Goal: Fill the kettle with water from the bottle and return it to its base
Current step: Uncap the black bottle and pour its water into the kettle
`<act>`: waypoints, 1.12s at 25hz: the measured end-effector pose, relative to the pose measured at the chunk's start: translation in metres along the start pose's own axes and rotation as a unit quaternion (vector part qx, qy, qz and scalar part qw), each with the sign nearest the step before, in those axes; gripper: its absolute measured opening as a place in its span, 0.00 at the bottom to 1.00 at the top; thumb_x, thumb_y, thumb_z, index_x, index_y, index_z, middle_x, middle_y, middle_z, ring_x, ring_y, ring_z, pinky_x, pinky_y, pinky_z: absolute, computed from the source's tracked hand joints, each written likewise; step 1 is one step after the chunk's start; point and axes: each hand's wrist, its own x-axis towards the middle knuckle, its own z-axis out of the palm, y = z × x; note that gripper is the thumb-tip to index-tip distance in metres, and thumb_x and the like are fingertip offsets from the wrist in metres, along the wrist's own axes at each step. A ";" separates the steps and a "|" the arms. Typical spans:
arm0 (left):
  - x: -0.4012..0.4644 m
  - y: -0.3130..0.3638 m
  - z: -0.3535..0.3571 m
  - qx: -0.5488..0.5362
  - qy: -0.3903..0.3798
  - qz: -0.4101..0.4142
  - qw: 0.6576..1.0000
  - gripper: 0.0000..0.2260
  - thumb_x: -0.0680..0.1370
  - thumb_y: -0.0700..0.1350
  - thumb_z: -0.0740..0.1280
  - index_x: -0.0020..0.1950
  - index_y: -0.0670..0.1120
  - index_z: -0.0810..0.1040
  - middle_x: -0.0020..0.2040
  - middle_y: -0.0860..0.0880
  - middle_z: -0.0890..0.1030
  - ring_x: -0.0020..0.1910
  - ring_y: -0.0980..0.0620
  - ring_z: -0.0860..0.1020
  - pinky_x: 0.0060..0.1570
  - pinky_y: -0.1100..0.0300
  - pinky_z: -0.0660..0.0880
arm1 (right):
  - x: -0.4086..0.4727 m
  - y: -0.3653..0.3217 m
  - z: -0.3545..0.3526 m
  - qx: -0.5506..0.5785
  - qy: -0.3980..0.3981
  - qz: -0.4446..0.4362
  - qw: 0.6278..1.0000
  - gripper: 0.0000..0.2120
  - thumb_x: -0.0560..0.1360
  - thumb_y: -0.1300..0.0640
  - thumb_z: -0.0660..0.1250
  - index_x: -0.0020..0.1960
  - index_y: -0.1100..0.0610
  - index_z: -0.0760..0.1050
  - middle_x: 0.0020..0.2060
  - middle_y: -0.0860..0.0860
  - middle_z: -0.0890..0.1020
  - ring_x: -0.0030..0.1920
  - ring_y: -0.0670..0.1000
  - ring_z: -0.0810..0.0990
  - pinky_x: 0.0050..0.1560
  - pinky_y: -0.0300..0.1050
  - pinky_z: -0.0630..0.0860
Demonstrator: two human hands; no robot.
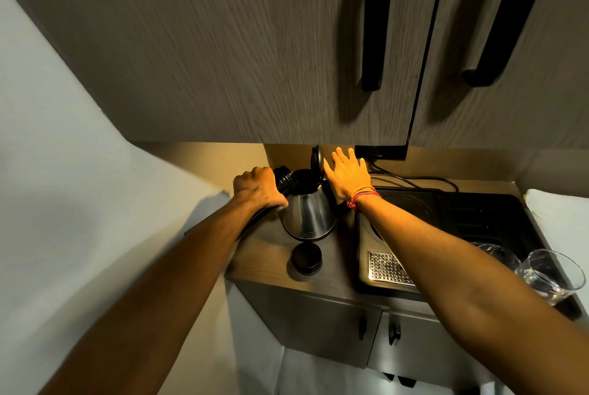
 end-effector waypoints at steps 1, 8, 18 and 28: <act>0.000 0.001 -0.001 0.003 -0.002 -0.001 1.000 0.27 0.56 0.57 0.75 0.49 0.49 0.73 0.36 0.50 0.71 0.39 0.46 0.77 0.31 0.59 0.65 | 0.000 0.000 0.000 0.001 0.000 0.002 1.000 0.28 0.81 0.51 0.55 0.80 0.56 0.56 0.80 0.59 0.53 0.80 0.65 0.49 0.78 0.66 0.55; -0.001 0.002 -0.008 0.015 -0.012 -0.003 1.000 0.27 0.57 0.56 0.76 0.50 0.49 0.72 0.36 0.50 0.72 0.40 0.46 0.77 0.33 0.57 0.68 | -0.001 0.000 -0.001 -0.007 -0.002 0.002 1.000 0.28 0.82 0.50 0.53 0.80 0.56 0.56 0.80 0.60 0.53 0.80 0.66 0.49 0.77 0.66 0.55; -0.002 0.005 -0.013 0.041 -0.012 -0.002 0.999 0.29 0.58 0.56 0.77 0.55 0.48 0.74 0.44 0.47 0.76 0.42 0.45 0.76 0.39 0.55 0.71 | -0.001 0.000 -0.004 0.000 -0.005 0.005 1.000 0.28 0.82 0.49 0.52 0.80 0.56 0.57 0.81 0.58 0.53 0.81 0.65 0.48 0.78 0.65 0.54; 0.003 0.006 -0.006 0.005 0.016 0.001 1.000 0.29 0.60 0.58 0.76 0.55 0.48 0.73 0.42 0.48 0.75 0.41 0.46 0.77 0.36 0.56 0.70 | -0.002 -0.002 -0.005 0.009 -0.003 0.007 1.000 0.28 0.83 0.48 0.50 0.80 0.57 0.57 0.81 0.58 0.53 0.81 0.64 0.48 0.78 0.64 0.54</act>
